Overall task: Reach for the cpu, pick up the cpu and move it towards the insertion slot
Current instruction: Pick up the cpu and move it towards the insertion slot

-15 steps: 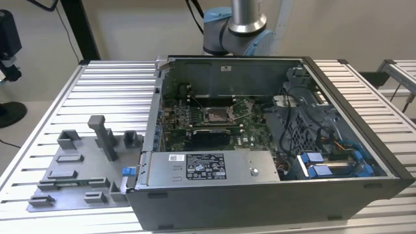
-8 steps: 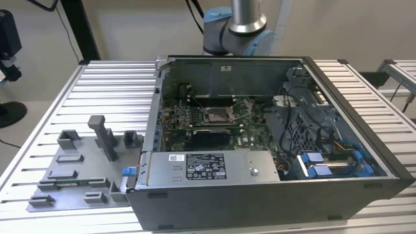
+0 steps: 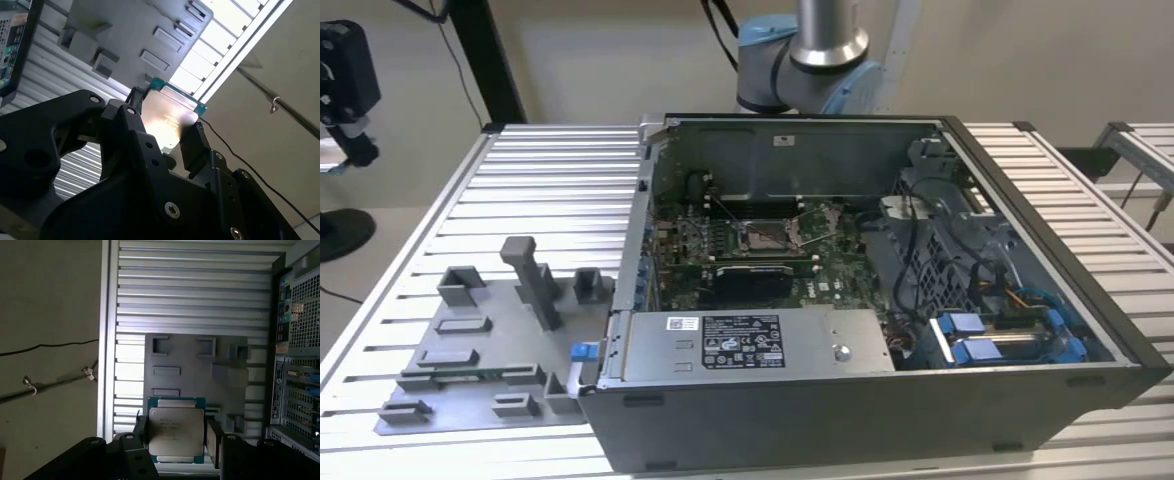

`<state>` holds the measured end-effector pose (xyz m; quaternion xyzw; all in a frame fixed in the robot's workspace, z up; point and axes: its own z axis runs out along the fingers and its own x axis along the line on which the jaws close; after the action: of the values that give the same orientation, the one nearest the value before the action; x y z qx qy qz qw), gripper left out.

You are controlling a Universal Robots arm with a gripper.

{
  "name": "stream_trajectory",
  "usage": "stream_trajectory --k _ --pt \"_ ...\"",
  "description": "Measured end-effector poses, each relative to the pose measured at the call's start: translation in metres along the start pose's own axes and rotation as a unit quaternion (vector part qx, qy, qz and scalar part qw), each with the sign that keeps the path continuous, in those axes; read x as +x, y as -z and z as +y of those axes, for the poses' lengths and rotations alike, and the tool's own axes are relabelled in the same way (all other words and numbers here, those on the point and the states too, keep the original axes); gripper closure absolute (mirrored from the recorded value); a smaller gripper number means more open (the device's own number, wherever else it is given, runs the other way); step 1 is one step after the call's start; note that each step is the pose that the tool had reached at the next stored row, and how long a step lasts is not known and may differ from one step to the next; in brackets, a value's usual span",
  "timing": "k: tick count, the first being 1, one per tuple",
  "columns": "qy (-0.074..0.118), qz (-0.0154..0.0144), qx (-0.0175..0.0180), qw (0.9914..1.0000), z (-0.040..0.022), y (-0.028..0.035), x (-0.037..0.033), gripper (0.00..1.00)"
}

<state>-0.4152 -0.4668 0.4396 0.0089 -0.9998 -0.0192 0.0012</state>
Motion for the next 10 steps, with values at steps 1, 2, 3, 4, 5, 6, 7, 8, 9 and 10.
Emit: stream_trajectory --k 1,2,3,4,5,6,7,8,9,10 --pt "0.0 0.0001 0.0 1.0 0.0 0.0 -0.0037 1.0" --pt "0.0 0.0001 0.0 1.0 -0.0001 0.0001 -0.0068 1.0" --pt "0.0 0.0001 0.0 1.0 -0.0002 0.0 -0.0102 1.0" --pt "0.0 0.0001 0.0 1.0 -0.0002 0.0 -0.0134 1.0" --pt "0.0 0.0002 0.0 1.0 -0.0002 0.0 -0.0168 1.0" --pt "0.0 0.0003 0.0 1.0 -0.0003 0.0001 -0.0203 1.0" --pt "0.0 0.0004 0.0001 1.0 -0.0004 0.0001 -0.0239 1.0" --pt "0.0 0.0004 0.0 1.0 -0.0005 0.0001 -0.0273 1.0" --pt "0.0 0.0005 0.0 1.0 -0.0005 0.0001 -0.0305 1.0" --pt "0.0 0.0005 0.0 1.0 -0.0006 0.0001 -0.0336 1.0"
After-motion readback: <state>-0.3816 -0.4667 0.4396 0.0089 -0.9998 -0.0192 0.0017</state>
